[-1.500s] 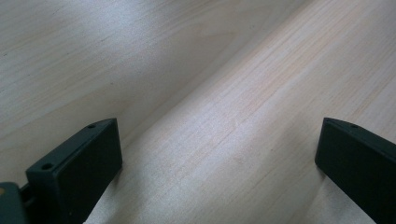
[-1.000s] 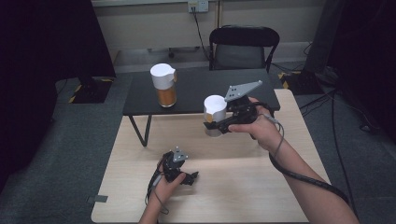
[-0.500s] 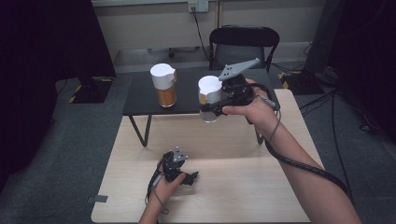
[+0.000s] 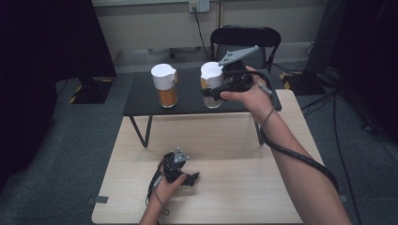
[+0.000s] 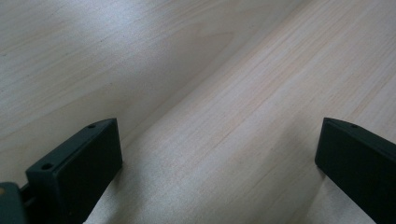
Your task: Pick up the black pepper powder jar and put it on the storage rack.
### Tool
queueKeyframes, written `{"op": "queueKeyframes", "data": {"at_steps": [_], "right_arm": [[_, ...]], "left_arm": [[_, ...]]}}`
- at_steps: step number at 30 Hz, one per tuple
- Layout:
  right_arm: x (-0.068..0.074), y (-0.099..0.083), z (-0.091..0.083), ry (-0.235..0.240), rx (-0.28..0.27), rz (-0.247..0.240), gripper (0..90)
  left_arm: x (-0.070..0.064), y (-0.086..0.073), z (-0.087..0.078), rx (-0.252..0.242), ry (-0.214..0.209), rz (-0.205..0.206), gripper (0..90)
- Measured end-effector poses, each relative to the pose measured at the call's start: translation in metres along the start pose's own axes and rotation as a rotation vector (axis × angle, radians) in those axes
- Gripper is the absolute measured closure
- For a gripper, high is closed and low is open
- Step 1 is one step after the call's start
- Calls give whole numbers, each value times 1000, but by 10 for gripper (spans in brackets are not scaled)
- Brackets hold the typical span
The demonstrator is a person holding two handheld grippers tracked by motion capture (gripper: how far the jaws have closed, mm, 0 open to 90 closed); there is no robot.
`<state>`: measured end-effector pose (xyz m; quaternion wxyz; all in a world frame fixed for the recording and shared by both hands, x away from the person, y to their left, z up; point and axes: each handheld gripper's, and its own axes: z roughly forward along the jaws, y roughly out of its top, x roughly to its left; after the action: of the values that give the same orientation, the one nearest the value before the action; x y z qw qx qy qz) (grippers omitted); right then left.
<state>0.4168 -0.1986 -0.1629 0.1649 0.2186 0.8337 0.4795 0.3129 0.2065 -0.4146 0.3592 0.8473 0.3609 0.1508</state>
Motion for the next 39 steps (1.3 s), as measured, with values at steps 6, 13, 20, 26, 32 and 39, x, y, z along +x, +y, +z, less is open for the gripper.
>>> {"op": "queueKeyframes", "data": {"at_steps": [6,13,20,26,32,39], "right_arm": [[-3,-2,8,-9,-5,25,306],[-7,-6,17,-20,-10,47,306],[-9,-9,21,-39,-14,67,306],[-9,-9,23,-43,-5,62,305],[-9,-9,23,-54,2,56,305],[-9,-10,26,-55,17,52,305]], "left_arm": [[0,0,0,0,0,3,0],[0,0,0,0,-1,1,0],[0,0,0,0,-1,1,0],[0,0,0,0,-1,1,0],[0,0,0,0,-1,1,0],[0,0,0,0,-1,1,0]]}}
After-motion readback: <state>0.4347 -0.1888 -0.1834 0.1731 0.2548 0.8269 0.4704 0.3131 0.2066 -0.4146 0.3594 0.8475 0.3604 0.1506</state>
